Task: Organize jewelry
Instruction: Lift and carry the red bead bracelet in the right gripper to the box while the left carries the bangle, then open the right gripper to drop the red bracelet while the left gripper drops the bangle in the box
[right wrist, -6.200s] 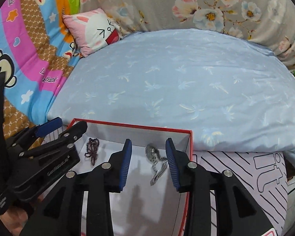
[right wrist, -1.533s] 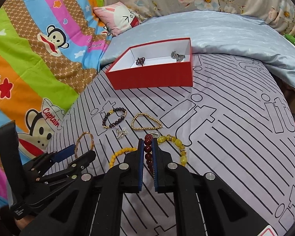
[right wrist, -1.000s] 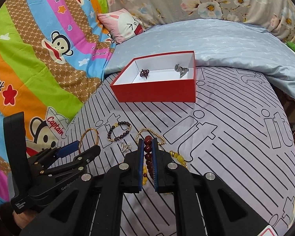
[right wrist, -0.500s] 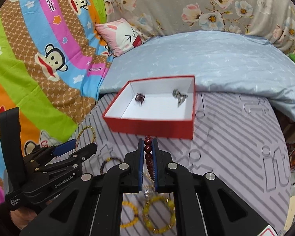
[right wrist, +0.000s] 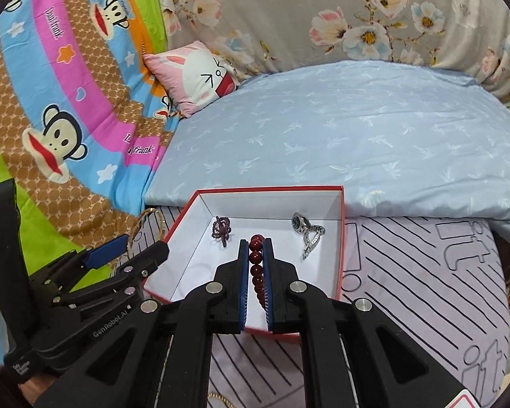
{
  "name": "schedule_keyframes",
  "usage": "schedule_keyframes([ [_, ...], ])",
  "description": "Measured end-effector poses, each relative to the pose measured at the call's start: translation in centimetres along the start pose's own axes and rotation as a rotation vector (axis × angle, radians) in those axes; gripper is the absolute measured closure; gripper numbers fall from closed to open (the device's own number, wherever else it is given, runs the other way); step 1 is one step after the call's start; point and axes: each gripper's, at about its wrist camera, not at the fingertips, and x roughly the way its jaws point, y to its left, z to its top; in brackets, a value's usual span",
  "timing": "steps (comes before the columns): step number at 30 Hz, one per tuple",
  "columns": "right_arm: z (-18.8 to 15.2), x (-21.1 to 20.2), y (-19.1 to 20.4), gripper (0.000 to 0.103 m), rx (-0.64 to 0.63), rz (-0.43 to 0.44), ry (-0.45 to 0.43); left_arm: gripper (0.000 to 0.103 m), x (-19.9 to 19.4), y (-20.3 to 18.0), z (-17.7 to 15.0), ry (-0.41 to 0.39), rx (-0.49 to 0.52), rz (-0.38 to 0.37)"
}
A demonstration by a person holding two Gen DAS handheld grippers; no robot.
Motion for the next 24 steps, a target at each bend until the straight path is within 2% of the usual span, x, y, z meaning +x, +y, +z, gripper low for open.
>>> schedule_keyframes([
  [9, 0.1, 5.2, -1.4, 0.095, 0.018, -0.018, 0.067, 0.05, 5.6, 0.0, 0.1, 0.064, -0.009, 0.001],
  [16, -0.1, 7.4, -1.9, 0.095, 0.0, -0.055, 0.092, 0.049, 7.5, 0.3, 0.0, 0.08, -0.015, 0.026],
  [18, 0.0, 7.2, -1.9, 0.091, -0.004, -0.065, 0.076, 0.05, 7.8, 0.4, -0.1, 0.087, -0.023, 0.027],
  [19, 0.1, 7.1, -1.9, 0.088, -0.004, -0.07, 0.069, 0.048, 7.9, 0.4, -0.1, 0.084, -0.027, 0.034],
  [21, 0.1, 6.5, -1.8, 0.087, -0.008, -0.075, 0.051, 0.039, 7.7, 0.5, -0.1, 0.075, -0.033, 0.048],
  [24, -0.1, 5.5, -1.6, 0.086, -0.012, -0.077, 0.035, 0.034, 7.0, 0.6, 0.0, 0.062, -0.049, 0.047],
])
